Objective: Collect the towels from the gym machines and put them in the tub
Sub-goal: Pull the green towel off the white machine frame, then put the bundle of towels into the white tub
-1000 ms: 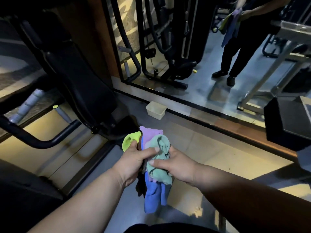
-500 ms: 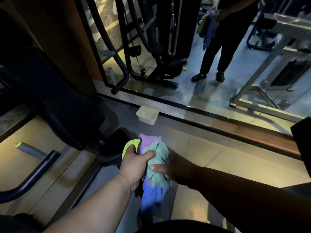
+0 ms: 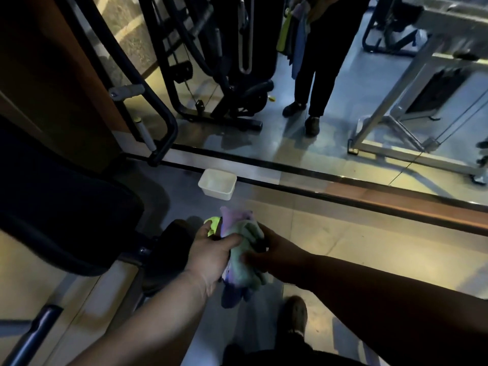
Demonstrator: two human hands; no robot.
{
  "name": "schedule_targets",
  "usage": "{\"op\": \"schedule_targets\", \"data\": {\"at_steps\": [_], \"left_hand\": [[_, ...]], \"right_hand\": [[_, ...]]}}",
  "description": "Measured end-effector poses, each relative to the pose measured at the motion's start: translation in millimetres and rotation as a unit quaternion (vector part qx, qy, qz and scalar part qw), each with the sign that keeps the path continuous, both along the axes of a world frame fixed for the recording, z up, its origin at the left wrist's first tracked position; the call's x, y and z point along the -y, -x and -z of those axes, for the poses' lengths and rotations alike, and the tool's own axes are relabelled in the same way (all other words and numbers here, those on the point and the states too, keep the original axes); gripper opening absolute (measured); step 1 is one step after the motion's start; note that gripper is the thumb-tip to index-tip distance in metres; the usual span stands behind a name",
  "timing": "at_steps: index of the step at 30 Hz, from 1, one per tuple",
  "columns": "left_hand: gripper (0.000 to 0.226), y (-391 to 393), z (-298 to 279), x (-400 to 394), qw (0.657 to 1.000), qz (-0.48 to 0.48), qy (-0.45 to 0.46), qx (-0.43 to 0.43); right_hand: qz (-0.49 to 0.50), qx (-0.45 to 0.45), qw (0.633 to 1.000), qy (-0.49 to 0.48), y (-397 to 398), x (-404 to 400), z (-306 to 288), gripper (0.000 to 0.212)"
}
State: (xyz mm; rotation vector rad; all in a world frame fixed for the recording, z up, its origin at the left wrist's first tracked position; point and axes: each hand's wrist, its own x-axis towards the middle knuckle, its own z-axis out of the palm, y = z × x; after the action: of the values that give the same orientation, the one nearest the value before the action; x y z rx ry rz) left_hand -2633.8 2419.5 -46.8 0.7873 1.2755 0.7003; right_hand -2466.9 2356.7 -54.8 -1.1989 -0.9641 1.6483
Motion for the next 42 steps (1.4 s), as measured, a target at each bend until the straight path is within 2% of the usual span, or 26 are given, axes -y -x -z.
{"op": "schedule_targets", "data": {"at_steps": [4, 7, 9, 13, 17, 21, 28, 30, 32, 35, 39, 42], "left_hand": [[0.045, -17, 1, -33, 1.0, 0.001, -0.008, -0.006], [0.036, -31, 10, -63, 0.999, 0.004, -0.029, -0.022], [0.033, -43, 18, -82, 0.999, -0.021, -0.035, -0.024], [0.048, -67, 31, -112, 0.996, -0.078, -0.028, -0.023], [0.041, -86, 44, -141, 0.992, -0.124, -0.007, -0.015], [0.042, -93, 56, -166, 0.988, -0.153, 0.015, 0.008], [0.044, -101, 78, -231, 0.984, -0.174, 0.025, 0.003], [0.035, -105, 84, -254, 0.988, -0.156, 0.007, -0.006], [0.021, -109, 88, -280, 0.991, -0.13, -0.012, 0.001], [0.023, -116, 106, -320, 0.994, -0.106, -0.031, 0.006], [0.051, -127, 144, -371, 0.996, -0.082, -0.037, 0.025], [0.039, -137, 170, -403, 0.995, -0.099, -0.009, 0.03]], "right_hand": [[-0.028, -0.001, 1.0, 0.009, -21, -46, 9, 0.061], [-0.071, 0.055, 0.996, -0.006, -36, -92, 18, 0.048], [-0.114, 0.063, 0.991, -0.016, -49, -120, 22, 0.047], [-0.151, 0.061, 0.986, 0.017, -77, -165, 30, 0.055], [-0.197, 0.069, 0.978, 0.024, -100, -206, 33, 0.062], [-0.241, 0.077, 0.967, 0.038, -116, -242, 35, 0.052], [-0.185, 0.118, 0.969, 0.114, -131, -303, 69, 0.062], [-0.175, 0.144, 0.964, 0.14, -135, -324, 77, 0.064], [-0.174, 0.188, 0.954, 0.157, -141, -347, 84, 0.077], [-0.177, 0.231, 0.94, 0.177, -154, -382, 107, 0.09], [-0.171, 0.274, 0.931, 0.172, -162, -425, 137, 0.087], [-0.176, 0.269, 0.934, 0.158, -168, -456, 152, 0.076]]}}
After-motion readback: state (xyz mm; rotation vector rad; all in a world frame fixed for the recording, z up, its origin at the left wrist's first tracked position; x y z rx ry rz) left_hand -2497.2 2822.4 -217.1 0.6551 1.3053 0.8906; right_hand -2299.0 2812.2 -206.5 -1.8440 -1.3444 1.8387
